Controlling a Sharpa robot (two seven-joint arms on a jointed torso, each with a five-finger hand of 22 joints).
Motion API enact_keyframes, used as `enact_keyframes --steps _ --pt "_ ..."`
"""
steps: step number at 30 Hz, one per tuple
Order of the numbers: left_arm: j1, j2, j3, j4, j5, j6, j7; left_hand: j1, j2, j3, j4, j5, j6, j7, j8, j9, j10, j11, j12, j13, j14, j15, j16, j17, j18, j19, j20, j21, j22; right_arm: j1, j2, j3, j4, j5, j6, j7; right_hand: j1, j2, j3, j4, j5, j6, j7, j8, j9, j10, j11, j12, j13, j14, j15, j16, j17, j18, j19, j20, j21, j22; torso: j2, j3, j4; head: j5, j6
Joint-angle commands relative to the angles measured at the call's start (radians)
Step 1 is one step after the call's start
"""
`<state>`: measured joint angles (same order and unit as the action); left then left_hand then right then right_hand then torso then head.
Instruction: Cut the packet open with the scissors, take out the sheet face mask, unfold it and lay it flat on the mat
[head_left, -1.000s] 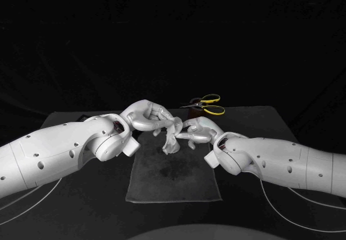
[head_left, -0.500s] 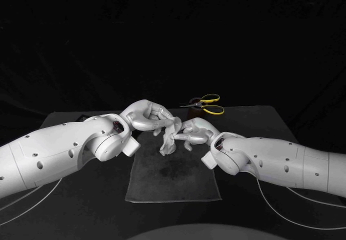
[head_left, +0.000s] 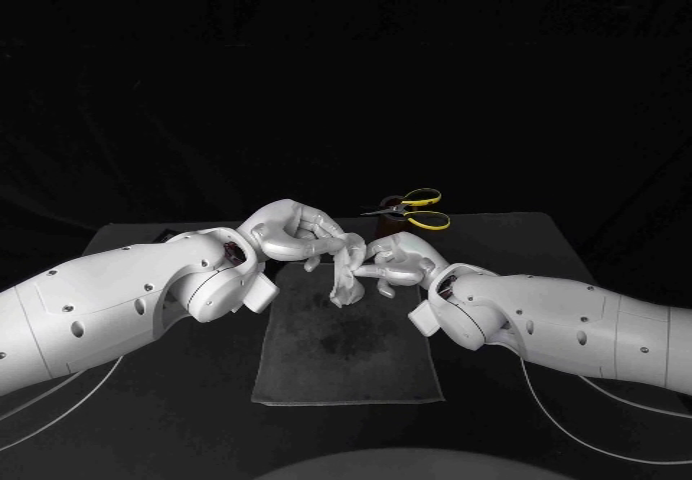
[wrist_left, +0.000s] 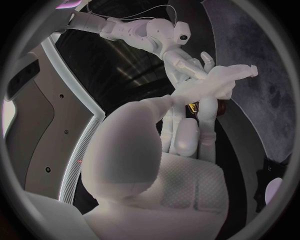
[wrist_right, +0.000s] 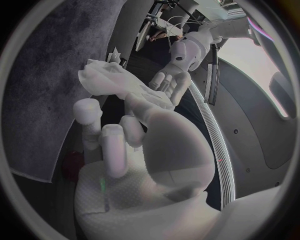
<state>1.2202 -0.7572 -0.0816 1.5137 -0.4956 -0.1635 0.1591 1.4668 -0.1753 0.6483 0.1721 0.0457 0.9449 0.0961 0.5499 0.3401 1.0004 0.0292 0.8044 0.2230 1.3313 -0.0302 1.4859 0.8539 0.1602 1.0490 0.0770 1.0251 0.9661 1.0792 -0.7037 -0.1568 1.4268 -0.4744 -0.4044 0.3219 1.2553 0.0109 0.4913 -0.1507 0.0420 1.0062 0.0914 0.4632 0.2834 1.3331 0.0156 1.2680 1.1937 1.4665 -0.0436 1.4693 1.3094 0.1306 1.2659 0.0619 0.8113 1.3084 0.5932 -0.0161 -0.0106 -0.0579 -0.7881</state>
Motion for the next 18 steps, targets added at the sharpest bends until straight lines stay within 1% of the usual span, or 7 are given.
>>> enact_keyframes --steps 1,5,8,13,18 --pt "0.001 -0.003 0.001 -0.005 0.012 0.012 0.008 0.002 0.012 0.005 -0.002 0.003 0.000 0.007 0.004 0.051 -0.003 -0.001 0.006 0.001 0.005 0.000 0.005 0.002 0.001 0.008 0.000 0.003 0.001 0.001 -0.016 0.004 0.017 0.010 -0.030 0.030 -0.003 0.007 0.004 -0.004 0.006 -0.002 -0.004 0.005 0.022 0.013 -0.005 0.002 0.001 0.051 -0.008 0.006 0.062 0.005 0.009 -0.002 0.008 0.017 -0.001 0.0008 -0.0008 0.000 0.000" --pt "0.001 -0.005 0.001 -0.013 0.016 0.008 0.007 0.001 0.012 0.005 -0.003 0.003 0.000 0.007 0.004 0.051 -0.004 -0.001 0.006 0.001 0.005 0.000 0.005 0.002 0.001 0.009 0.000 0.005 0.002 0.007 -0.037 0.009 0.032 0.001 -0.028 0.023 -0.006 0.006 0.006 -0.007 0.006 -0.003 -0.005 0.011 0.025 0.016 -0.006 0.004 0.004 0.052 -0.009 0.007 0.064 0.005 0.010 -0.002 0.010 0.018 -0.001 0.0006 -0.0014 0.000 0.002" --pt "0.001 -0.006 0.001 -0.019 0.019 0.003 0.007 -0.001 0.011 0.006 -0.004 0.003 0.000 0.007 0.005 0.052 -0.004 -0.001 0.007 0.002 0.005 0.000 0.006 0.002 0.000 0.010 0.000 0.006 0.003 0.017 -0.053 0.011 0.042 -0.018 -0.017 0.000 -0.009 0.005 0.008 -0.009 0.006 -0.004 -0.005 0.015 0.027 0.019 -0.006 0.006 0.007 0.052 -0.009 0.006 0.064 0.005 0.009 -0.003 0.008 0.018 0.000 0.0005 -0.0016 0.000 0.002" --pt "0.001 -0.006 0.001 -0.030 0.025 -0.003 0.010 -0.001 0.011 0.006 -0.004 0.003 0.000 0.007 0.005 0.052 -0.004 -0.001 0.007 0.002 0.005 0.000 0.006 0.002 0.000 0.010 0.000 0.006 0.003 0.042 -0.075 0.012 0.052 -0.084 -0.001 -0.079 -0.012 0.003 0.010 -0.011 0.006 -0.005 -0.006 0.020 0.030 0.021 -0.007 0.007 0.009 0.052 -0.010 0.005 0.062 0.005 0.010 -0.004 0.008 0.019 0.000 0.0002 -0.0010 -0.003 0.004" --pt "0.002 -0.008 0.001 -0.036 0.026 -0.004 0.012 -0.002 0.011 0.006 -0.005 0.003 0.000 0.007 0.005 0.053 -0.004 -0.001 0.007 0.002 0.006 0.000 0.006 0.005 0.000 0.010 0.000 0.007 0.004 0.063 -0.088 0.012 0.061 -0.149 0.003 -0.144 -0.015 0.000 0.013 -0.015 0.006 -0.007 -0.007 0.027 0.034 0.025 -0.008 0.010 0.013 0.053 -0.011 0.005 0.062 0.005 0.012 -0.005 0.010 0.020 0.000 0.0003 -0.0005 -0.004 0.005"
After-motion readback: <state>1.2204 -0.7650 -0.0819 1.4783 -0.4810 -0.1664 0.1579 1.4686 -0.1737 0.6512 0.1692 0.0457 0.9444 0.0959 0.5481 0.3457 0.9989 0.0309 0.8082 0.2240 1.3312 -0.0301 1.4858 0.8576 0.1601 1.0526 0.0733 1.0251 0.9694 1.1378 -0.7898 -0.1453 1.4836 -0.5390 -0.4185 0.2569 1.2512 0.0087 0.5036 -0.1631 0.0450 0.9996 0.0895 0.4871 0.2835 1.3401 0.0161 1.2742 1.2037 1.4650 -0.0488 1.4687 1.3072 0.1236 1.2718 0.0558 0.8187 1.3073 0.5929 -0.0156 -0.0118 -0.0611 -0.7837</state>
